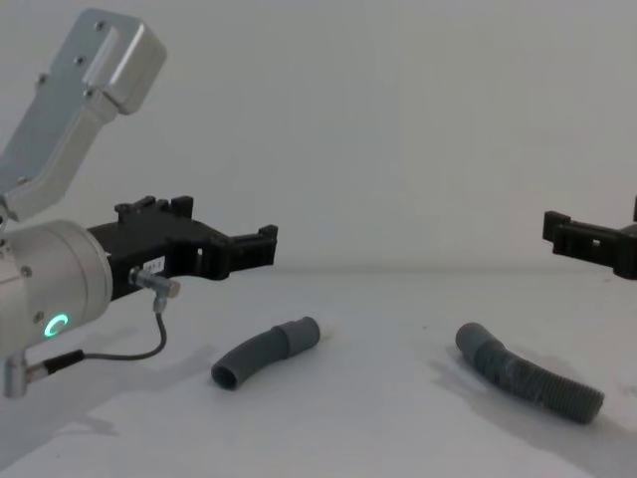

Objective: Use both hands to pick up one end of the pipe from the table, align the ends, and insert them.

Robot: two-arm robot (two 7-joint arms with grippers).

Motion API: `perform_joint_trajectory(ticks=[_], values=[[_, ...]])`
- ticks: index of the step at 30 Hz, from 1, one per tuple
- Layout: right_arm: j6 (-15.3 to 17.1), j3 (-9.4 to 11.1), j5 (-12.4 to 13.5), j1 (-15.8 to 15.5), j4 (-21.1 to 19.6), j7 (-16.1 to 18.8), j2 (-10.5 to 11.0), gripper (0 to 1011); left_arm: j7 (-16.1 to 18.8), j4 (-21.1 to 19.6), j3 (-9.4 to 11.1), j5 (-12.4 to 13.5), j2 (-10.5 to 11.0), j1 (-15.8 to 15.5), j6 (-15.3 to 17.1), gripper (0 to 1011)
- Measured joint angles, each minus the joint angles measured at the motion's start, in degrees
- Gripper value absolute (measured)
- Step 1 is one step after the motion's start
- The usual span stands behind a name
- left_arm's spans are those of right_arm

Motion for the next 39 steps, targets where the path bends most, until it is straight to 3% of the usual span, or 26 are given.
perform_joint_trajectory(ticks=[13, 16, 25, 39], values=[[5.66, -1.26, -0.11, 3.48, 0.86, 5.57, 2.74, 1001, -4.07, -0.9, 0.01, -3.67, 0.05, -1.67, 10.06, 1000], [7.1, -1.49, 0.26, 4.36, 1.66, 6.69, 2.9, 1001, -4.88, -1.09, 0.29, -4.35, 0.04, -2.29, 13.63, 1000], [10.54, -1.87, 2.12, 6.73, 4.77, 9.32, 2.67, 1001, -6.02, -0.89, 0.54, -5.23, -0.06, -3.82, 20.31, 1000], [13.51, -1.65, 5.05, 8.29, 7.66, 11.14, 2.33, 1001, -8.01, 1.01, 0.91, -5.25, 0.25, -6.46, 26.04, 1000]])
